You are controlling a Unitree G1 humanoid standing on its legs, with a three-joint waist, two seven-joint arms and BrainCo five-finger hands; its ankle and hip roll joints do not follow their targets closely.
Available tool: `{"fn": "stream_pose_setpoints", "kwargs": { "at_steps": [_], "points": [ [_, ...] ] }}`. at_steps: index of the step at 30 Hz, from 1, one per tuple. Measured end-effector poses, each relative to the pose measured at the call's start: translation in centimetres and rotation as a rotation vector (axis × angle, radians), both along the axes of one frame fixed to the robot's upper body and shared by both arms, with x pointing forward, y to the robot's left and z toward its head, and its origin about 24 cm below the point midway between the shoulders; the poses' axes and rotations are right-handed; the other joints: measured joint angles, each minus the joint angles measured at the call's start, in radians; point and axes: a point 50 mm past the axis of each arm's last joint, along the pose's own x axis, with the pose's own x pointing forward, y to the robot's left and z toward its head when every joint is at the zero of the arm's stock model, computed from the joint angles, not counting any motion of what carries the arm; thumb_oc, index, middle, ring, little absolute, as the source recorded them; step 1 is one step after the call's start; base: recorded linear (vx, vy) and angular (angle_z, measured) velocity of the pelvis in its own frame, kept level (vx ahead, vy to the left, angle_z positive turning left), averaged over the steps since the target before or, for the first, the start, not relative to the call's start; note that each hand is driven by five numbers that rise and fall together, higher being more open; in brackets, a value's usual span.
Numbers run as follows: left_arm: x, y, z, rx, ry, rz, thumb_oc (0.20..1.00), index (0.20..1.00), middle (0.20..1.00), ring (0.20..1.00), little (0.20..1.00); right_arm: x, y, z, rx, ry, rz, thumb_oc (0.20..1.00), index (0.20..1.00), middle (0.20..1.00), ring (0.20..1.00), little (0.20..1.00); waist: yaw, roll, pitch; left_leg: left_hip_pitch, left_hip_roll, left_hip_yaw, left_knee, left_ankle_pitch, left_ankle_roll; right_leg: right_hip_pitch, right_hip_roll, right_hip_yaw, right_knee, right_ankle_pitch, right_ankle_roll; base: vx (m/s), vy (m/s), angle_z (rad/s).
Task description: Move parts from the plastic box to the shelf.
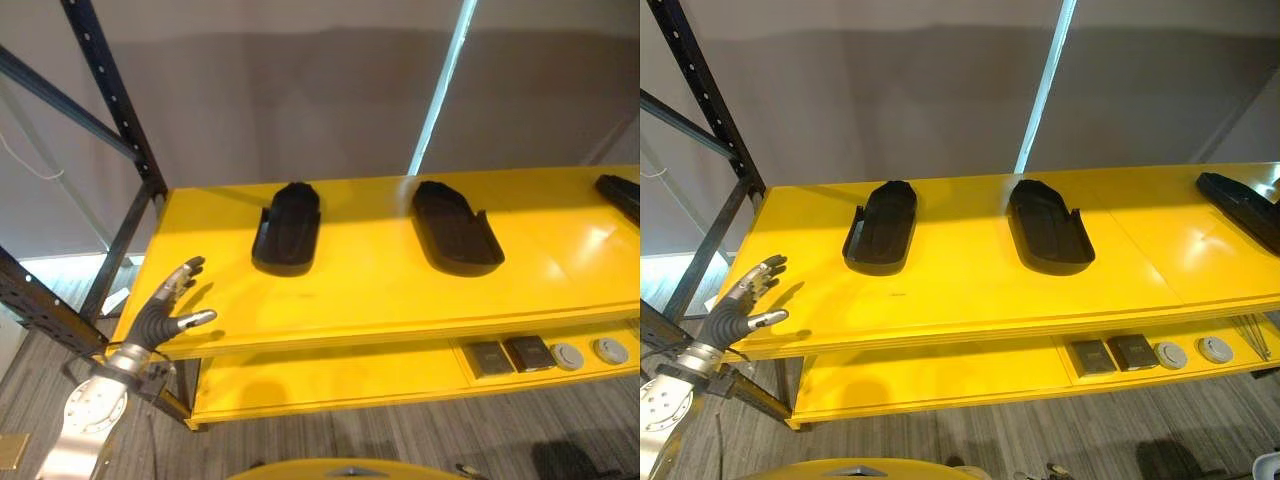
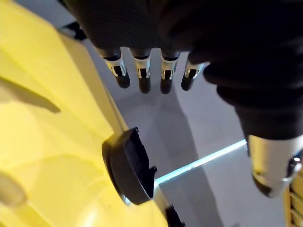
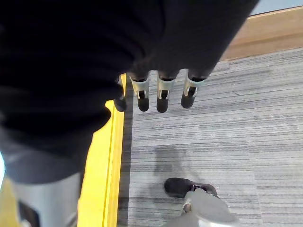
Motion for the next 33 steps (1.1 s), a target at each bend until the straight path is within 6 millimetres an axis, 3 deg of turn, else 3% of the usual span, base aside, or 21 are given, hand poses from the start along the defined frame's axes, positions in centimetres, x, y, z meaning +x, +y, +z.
{"fn": "stream_pose_setpoints", "kwargs": {
  "at_steps": [1,3,6,14,25,30,33],
  "points": [
    [-0.7,0.7,-1.9,0.049,0.053,0.072,1.0,1.0,1.0,1.0,1.0,-0.7,0.1,-0.2,-0.014,0.022,-0.016,1.0,1.0,1.0,1.0,1.0,0.007,0.005,-0.001,0.001,0.0,-0.004,0.0,0.0,0.0,0.0,0.0,-0.003,0.0,-0.001,0.0,-0.02,-0.037,0.1],
    [-1.5,1.3,-3.9,0.085,0.129,0.121,1.0,1.0,1.0,1.0,1.0,-1.1,0.1,-0.3,-0.018,0.032,-0.023,1.0,1.0,1.0,1.0,1.0,0.024,0.002,0.006,-0.004,0.0,-0.009,0.0,0.001,0.001,0.001,0.001,-0.009,0.0,-0.002,0.001,-0.02,-0.031,0.07],
    [-2.6,1.3,-7.3,0.211,0.206,0.111,1.0,1.0,1.0,1.0,1.0,-1.4,0.1,-0.4,-0.045,0.046,-0.043,1.0,1.0,1.0,1.0,1.0,0.033,0.012,0.013,-0.004,-0.003,-0.027,0.0,0.007,0.006,0.011,0.0,-0.028,0.0,-0.004,0.004,-0.02,-0.016,0.15],
    [-1.2,0.1,-10.1,0.399,0.179,0.081,1.0,1.0,1.0,1.0,1.0,0.0,0.0,-0.2,-0.083,-0.009,-0.051,1.0,1.0,1.0,1.0,1.0,0.041,0.057,-0.004,-0.004,0.0,-0.037,0.0,0.002,-0.002,0.016,0.001,-0.037,0.0,-0.009,-0.002,-0.02,-0.004,0.06],
    [0.4,-0.6,-11.0,0.454,0.152,0.09,1.0,1.0,1.0,1.0,1.0,-0.6,-0.2,-0.2,-0.118,0.012,-0.062,1.0,1.0,1.0,1.0,1.0,0.041,0.056,-0.018,-0.03,0.001,-0.039,0.0,0.002,-0.003,-0.005,0.001,-0.048,0.0,-0.01,-0.003,0.0,-0.001,0.04],
    [0.6,-0.4,-11.2,0.46,0.15,0.137,1.0,1.0,1.0,1.0,1.0,-0.6,0.0,-0.3,-0.116,0.009,-0.063,1.0,1.0,1.0,1.0,1.0,0.032,0.041,-0.046,-0.047,0.002,-0.048,0.0,0.002,-0.003,-0.016,0.003,-0.052,0.0,-0.009,-0.003,-0.01,-0.002,0.02],
    [0.5,-1.0,-9.4,0.398,0.13,0.128,1.0,1.0,1.0,1.0,1.0,-0.5,0.2,-0.3,-0.113,0.006,-0.051,1.0,1.0,1.0,1.0,1.0,0.022,0.023,-0.045,-0.059,0.001,-0.063,0.0,0.002,-0.002,-0.025,0.004,-0.056,0.0,-0.009,-0.003,-0.02,0.002,0.05]
  ]
}}
